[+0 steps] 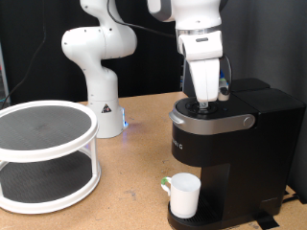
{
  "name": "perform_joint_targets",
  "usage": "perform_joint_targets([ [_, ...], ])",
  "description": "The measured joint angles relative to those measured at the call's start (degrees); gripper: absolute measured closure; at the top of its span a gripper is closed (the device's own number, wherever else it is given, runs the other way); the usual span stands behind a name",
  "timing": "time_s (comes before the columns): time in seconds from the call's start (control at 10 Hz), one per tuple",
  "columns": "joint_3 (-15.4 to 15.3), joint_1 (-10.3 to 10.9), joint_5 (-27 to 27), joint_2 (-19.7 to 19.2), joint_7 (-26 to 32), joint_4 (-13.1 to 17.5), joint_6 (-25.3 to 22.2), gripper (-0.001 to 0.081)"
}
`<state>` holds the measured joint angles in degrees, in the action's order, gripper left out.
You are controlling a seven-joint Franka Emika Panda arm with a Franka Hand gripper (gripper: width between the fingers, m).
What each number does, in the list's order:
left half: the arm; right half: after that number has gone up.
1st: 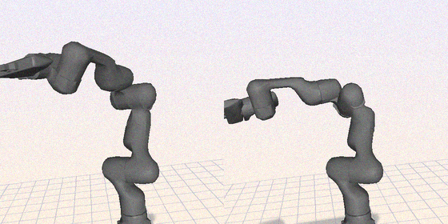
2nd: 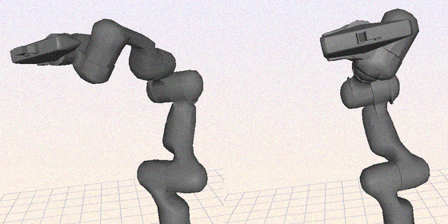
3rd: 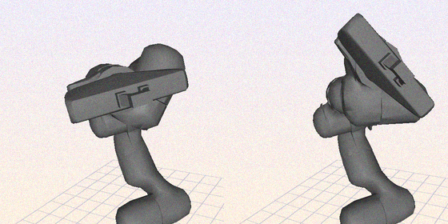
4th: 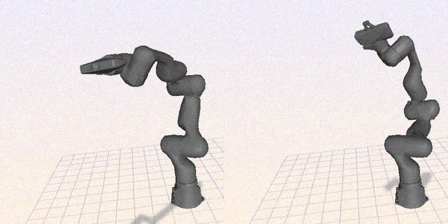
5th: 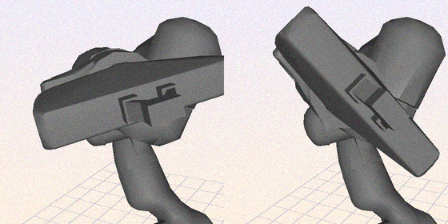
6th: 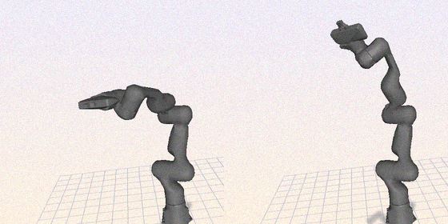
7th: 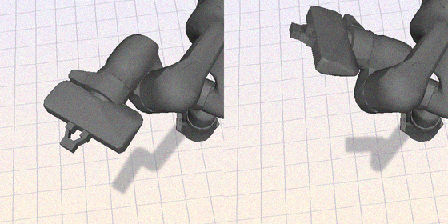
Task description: Make a cup of coffee with the keurig machine
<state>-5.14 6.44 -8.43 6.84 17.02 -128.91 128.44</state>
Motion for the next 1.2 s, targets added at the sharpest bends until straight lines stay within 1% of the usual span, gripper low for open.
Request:
perform_joint_targets([
  [0.4, 0.1, -0.2, 0.0, -1.3, -0.1, 2.1, -3.3, 0.0802],
  [0.9, 0.1, -0.2, 0.3, -1.7, -0.2, 2.7, -4.0, 0.0802],
  [1.2, -0.1, -0.2, 1.7, -1.8, -1.3, 3.0, -4.9, 0.0802],
])
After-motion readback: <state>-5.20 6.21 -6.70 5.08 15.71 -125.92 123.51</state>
